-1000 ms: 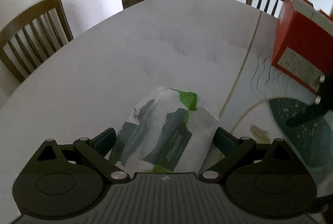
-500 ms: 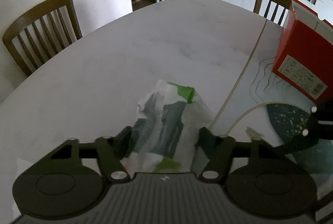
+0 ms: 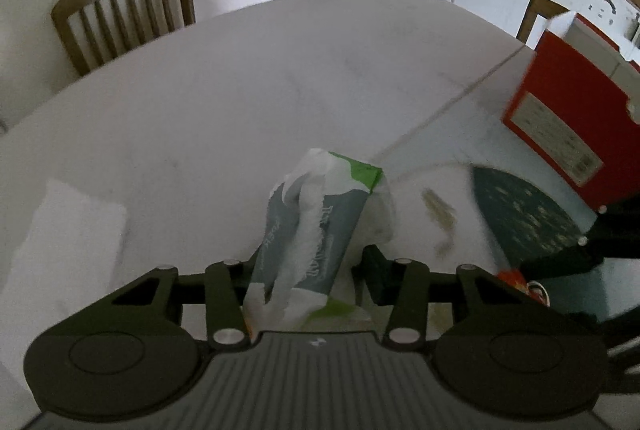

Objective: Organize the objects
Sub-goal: 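Close the left tool on the wet-wipes pack while the right tool grasps the red fish keyring, then lift the wipes pack and fish keyring and carry both over the shoebox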

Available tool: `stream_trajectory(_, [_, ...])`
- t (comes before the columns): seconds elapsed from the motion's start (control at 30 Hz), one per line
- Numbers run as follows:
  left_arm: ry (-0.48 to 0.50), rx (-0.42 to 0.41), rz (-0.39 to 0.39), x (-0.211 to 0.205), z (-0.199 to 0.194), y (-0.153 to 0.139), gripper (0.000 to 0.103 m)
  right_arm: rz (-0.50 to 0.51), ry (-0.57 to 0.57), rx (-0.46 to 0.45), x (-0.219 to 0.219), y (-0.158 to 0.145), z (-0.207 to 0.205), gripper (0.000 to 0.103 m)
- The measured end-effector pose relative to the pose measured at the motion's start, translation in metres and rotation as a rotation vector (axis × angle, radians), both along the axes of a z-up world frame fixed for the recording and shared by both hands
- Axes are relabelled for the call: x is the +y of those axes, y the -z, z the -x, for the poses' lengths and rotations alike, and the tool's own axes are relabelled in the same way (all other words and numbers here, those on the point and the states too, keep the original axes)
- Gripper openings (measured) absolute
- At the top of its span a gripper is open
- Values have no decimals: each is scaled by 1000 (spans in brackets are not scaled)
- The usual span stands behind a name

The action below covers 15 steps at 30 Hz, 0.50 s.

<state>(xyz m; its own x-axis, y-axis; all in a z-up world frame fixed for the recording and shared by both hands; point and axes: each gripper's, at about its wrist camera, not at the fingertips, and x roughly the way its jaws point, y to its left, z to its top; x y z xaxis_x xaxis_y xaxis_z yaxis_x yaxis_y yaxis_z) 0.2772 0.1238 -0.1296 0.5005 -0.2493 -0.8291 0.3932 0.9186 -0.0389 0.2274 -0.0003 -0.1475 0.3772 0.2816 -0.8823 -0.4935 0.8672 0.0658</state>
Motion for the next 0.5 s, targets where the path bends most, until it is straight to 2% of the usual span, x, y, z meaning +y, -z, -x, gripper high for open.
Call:
stream_trajectory(0.17, [-34,25,29,-14,41,-3,44,-27,20,10,-12,-5,14,34])
stream_trajectory(0.3, [-75,52,57,-24,69,-11,44,-54,29,-7,-41,-22,41,34])
stream_trajectory(0.5, [-101,46,84,-52,106,-34,44,-97,47,-39,-76,-55,73,34])
